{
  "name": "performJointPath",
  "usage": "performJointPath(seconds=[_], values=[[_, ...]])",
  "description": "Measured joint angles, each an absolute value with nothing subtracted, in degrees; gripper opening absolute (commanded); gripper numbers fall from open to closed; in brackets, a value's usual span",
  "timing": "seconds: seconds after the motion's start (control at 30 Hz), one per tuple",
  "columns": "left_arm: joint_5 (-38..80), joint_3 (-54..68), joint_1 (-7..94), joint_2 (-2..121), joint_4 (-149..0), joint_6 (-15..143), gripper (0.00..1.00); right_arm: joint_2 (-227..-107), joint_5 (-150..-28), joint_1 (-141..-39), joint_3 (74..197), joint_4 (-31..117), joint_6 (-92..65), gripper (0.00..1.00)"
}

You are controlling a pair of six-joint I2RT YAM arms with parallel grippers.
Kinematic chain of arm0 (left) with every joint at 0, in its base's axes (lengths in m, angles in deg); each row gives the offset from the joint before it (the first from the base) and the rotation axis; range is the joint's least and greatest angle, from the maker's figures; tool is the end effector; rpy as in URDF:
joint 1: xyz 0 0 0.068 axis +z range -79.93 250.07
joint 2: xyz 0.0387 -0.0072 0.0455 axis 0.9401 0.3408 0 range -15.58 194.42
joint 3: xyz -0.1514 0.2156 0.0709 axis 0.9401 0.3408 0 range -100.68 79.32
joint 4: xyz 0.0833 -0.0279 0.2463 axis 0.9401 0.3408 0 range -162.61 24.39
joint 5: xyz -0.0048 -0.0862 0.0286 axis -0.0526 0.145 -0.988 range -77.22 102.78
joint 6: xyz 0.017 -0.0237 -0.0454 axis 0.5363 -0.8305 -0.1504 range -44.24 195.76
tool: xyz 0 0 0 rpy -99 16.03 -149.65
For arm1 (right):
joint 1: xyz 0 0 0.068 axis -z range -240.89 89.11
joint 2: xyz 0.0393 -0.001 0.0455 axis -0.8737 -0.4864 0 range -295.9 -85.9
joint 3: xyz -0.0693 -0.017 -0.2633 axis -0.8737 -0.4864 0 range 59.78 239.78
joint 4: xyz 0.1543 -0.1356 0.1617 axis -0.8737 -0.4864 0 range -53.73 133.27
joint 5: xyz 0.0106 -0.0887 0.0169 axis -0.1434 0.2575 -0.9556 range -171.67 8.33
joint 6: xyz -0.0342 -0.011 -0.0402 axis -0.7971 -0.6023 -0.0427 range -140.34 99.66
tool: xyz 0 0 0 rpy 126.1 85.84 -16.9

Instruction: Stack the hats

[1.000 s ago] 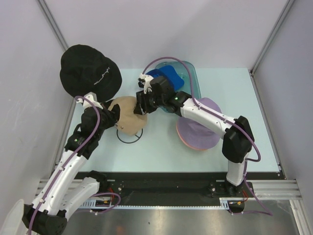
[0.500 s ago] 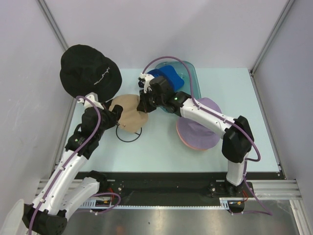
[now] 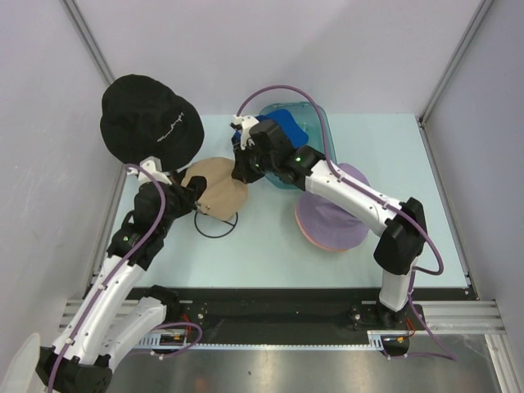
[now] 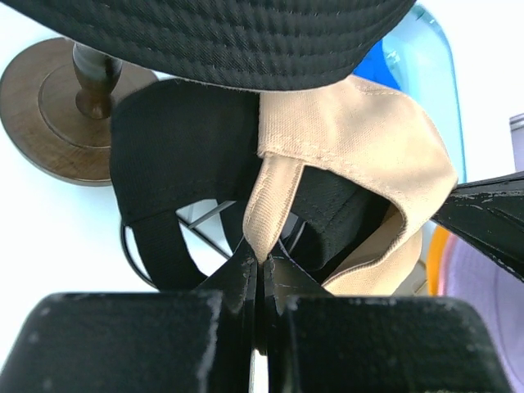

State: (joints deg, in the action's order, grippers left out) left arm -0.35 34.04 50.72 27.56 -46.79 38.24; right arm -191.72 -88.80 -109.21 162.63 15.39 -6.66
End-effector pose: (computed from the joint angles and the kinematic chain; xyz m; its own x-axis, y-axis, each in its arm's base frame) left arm 0.1626 -0.0485 0.3194 -0.3776 -0.4960 -0.7819 -0.1304 0.8645 -0.4854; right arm 0.2850 0.3267 0.3587 -0.5232 -0.2349 -0.8192 -0.7083 0.6543 0.2648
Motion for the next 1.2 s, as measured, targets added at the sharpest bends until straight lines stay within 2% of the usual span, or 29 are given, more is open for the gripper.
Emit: performJointPath(seconds=[1.2], values=[[-7.58,44.36,51.0,18.09,-42.92,22.37,0.0,-195.44,-87.53,-115.42,173.93,9.64,-15.28,0.0]])
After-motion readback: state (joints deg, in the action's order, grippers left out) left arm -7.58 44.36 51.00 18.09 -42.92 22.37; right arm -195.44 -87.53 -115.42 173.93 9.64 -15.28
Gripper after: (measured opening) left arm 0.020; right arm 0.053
